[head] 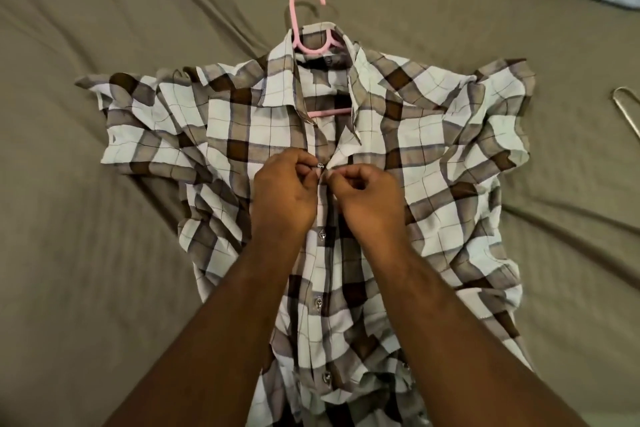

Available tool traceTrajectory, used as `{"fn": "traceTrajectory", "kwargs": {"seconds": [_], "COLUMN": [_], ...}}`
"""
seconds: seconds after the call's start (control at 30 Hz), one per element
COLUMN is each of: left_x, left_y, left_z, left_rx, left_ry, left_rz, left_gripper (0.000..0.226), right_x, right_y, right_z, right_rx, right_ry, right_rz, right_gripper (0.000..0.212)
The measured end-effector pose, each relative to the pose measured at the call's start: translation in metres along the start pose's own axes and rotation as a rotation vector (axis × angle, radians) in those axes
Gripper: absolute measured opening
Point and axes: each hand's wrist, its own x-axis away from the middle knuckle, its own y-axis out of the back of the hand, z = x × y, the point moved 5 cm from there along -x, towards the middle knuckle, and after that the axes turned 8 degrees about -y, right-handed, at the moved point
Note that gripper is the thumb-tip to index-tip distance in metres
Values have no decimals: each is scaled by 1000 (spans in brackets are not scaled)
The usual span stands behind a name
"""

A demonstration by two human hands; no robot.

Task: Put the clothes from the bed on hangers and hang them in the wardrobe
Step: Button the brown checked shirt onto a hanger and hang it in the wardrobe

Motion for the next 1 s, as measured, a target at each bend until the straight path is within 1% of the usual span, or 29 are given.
{"fn": "traceTrajectory", "kwargs": {"seconds": [0.1, 0.17, 0.23, 0.3, 0.43, 0.53, 0.63, 0.73, 0.83, 0.9, 1.0], "left_x": [-2, -2, -3, -4, -7, -6, -4, -3, -3, -2, 0], "left_y": [-3, -4, -3, -2, 5, 6, 5, 6, 9, 10, 9], "left_z": [-1, -2, -1, 0, 2, 2, -2, -5, -6, -7, -6], "left_rx": [-32, -55, -55, -22, 124, 231, 238, 231, 205, 184, 188], "left_ry": [26, 22, 32, 89, 254, 293, 297, 272, 250, 229, 220], "left_rz": [4, 2, 9, 29, 104, 147, 163, 154, 118, 107, 99], "left_gripper": [14, 13, 13, 14, 9, 11, 13, 12, 9, 7, 7], "right_x": [3, 3, 1, -2, -1, 3, 4, 5, 5, 7, 8], "right_y": [-4, -5, -9, -10, 0, 8, 13, 12, 13, 12, 9], "right_z": [0, 3, 5, 3, -2, -2, 0, 2, 3, 6, 6], "right_rx": [38, 77, 77, -11, -296, -395, -420, -330, -197, -108, -88], "right_ry": [1, -6, -37, -81, -161, -183, -126, -11, 111, 185, 201], "right_rz": [-31, -77, -85, -69, 24, 103, 124, 93, -1, -26, -20], "right_gripper": [20, 19, 16, 15, 9, 6, 4, 4, 13, 17, 20]}}
